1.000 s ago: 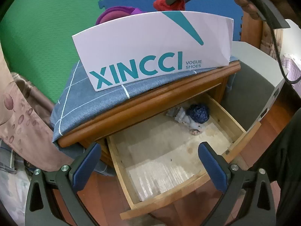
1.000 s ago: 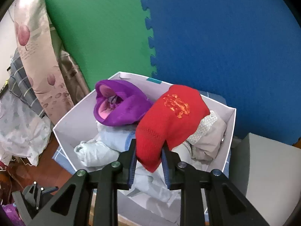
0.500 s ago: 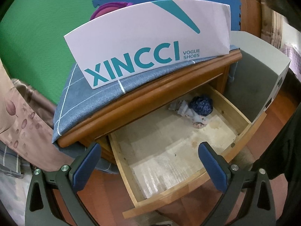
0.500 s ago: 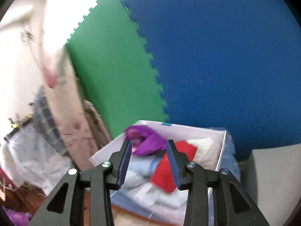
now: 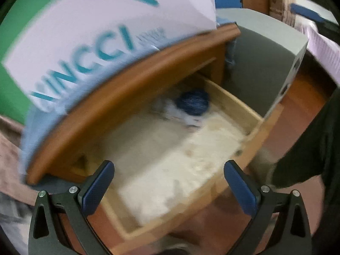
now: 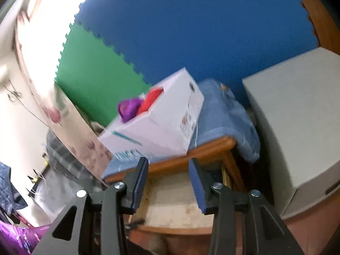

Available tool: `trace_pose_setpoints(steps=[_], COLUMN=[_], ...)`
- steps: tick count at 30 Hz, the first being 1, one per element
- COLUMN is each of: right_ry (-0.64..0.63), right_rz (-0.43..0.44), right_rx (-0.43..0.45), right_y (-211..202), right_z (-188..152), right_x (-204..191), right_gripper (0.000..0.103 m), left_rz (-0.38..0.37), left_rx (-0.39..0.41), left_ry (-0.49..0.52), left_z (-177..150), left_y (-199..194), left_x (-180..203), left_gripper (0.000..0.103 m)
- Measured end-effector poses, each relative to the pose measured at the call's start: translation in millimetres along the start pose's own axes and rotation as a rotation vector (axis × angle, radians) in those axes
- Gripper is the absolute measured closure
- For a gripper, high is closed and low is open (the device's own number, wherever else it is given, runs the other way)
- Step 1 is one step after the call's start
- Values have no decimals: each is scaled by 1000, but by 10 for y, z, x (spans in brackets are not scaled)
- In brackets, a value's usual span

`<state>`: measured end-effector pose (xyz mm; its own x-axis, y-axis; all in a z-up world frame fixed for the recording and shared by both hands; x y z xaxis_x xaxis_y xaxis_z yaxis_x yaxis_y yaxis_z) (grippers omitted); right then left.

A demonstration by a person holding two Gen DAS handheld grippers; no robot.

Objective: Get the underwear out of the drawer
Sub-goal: 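Move the left gripper down into the drawer over the dark-blue patterned underwear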

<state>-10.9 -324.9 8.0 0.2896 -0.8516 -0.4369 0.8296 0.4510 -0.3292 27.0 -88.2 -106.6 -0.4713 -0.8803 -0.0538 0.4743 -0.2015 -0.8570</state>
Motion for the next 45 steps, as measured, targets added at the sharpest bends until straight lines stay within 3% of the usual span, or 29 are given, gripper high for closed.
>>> trace_pose_setpoints(steps=[2, 4, 6, 8, 10, 13, 17, 20, 23, 28, 31, 36, 39, 41, 43, 45], right_ry=[5, 43, 50, 57, 61, 69, 83, 118, 148, 208, 254, 338, 380, 405, 413, 417], right_rz=[1, 21, 39, 68, 93, 137, 184, 217, 244, 292, 318, 365, 387, 400, 403, 413], right_rx=[14, 20, 41, 56, 63, 75, 87, 101, 122, 141, 156, 173, 190, 200, 203, 197], right_y=[-102, -163, -234, -285, -328, -393, -470, -528, -605, -696, -736, -783, -817, -836, -848, -852], right_z=[-40, -57, -39, -24, -17, -9, -7, -7, 7, 4, 2, -21, -29, -36, -38, -46], right_x=[58, 125, 145, 157, 141, 127, 142, 215, 268, 373, 451, 592, 676, 721, 744, 748], right_gripper=[62, 62, 62, 62, 62, 61, 55, 52, 52, 52, 52, 51, 51, 50, 50, 50], left_rz=[-27, -13, -18, -128, -162, -188, -254, -242, -201, -220, -282, -267, -238, -236, -277, -283], left_rx=[-47, -41, -38, -17, 5, -7, 98, 69, 99, 73, 17, 100, 122, 64, 45, 70], left_ry=[-90, -171, -328, -573, -761, -936, -1120, -1151, -1143, -1163, -1262, -1405, -1586, -1719, -1769, -1735], left_z=[73, 145, 203, 225, 185, 131, 229, 337, 390, 470, 440, 431, 292, 182, 174, 262], left_y=[187, 284, 384, 470, 568, 774, 852, 1025, 1125, 1214, 1374, 1381, 1484, 1652, 1754, 1778], left_x=[90, 147, 175, 175, 143, 171, 127, 158, 172, 214, 244, 189, 127, 156, 195, 205], left_gripper=[1, 1, 1, 1, 1, 3, 3, 3, 3, 8, 9, 8, 6, 5, 5, 5])
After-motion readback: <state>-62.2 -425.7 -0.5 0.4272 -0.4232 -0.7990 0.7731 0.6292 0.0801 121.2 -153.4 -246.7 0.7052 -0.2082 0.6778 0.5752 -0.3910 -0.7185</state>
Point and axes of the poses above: each gripper's, at about its wrist camera, not at the fingertips, and y roughly the way its jaws point, x to its right, z to its top, the point moved 7 cm from there along y, roughly the way its jaws point, and after that the axes turned 11 degrees about -y, right-handed, at the moved point
